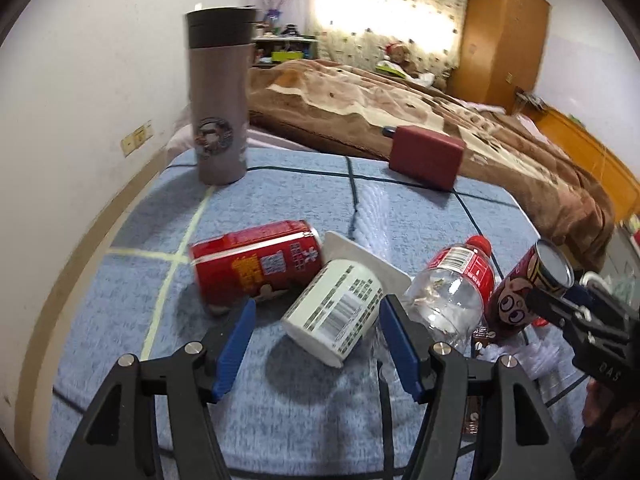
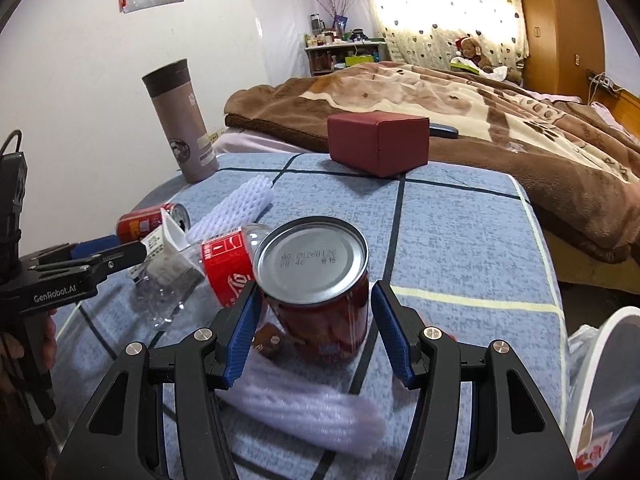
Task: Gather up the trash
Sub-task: 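Grasp the silver-lidded tin can with the right tool while the left tool grasps the white yogurt cup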
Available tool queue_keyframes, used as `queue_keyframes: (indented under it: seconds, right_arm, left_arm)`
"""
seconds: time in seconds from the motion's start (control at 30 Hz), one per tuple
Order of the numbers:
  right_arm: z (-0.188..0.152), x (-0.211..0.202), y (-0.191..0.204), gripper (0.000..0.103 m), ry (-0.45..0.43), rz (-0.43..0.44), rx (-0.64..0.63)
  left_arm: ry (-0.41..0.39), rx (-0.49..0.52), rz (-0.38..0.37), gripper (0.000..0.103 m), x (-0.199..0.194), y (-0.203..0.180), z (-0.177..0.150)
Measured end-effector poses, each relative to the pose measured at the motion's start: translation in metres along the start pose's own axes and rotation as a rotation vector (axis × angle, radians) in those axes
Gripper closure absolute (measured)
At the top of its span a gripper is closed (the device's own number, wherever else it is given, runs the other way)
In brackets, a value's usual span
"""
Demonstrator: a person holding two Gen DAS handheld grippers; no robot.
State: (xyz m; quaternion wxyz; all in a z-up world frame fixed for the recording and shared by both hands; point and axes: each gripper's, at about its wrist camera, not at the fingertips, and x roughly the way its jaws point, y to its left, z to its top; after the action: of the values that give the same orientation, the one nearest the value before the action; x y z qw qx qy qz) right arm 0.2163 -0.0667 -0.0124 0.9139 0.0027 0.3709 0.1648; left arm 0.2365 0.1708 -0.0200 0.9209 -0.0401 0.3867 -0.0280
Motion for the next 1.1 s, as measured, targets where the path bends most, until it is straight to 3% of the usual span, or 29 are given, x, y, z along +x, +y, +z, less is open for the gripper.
queue_keyframes:
  seconds: [0.4, 0.53, 0.77, 0.8, 0.83, 1.1]
  right_arm:
    - [0.001, 0.011, 0.002, 0.045, 0.016, -0.034, -0.015]
    - [0.0, 0.01, 0.004, 0.045, 0.013, -0.033, -0.019]
    - [-0.001, 0.012, 0.004, 0.046, 0.015, -0.016, 0.002]
    - [-0.001, 0.012, 0.003, 0.046, 0.013, -0.013, 0.005]
    - [-0.001, 0.012, 0.003, 0.046, 0.012, -0.013, 0.008]
    - [-0.002, 0.011, 0.001, 0.046, 0.003, -0.01, 0.021]
  left_arm:
    - [0.06, 0.042, -0.057, 0.037, 0.024, -0.009, 0.002]
    - [0.082, 0.058, -0.115, 0.037, 0.026, -0.016, -0.001]
    - [0.08, 0.046, -0.121, 0.037, 0.03, -0.016, 0.003]
    - [0.077, 0.043, -0.121, 0.039, 0.03, -0.016, 0.003]
    - [0.079, 0.033, -0.122, 0.049, 0.031, -0.015, 0.003]
    - [0.072, 0.022, -0.093, 0.049, 0.028, -0.016, 0.001]
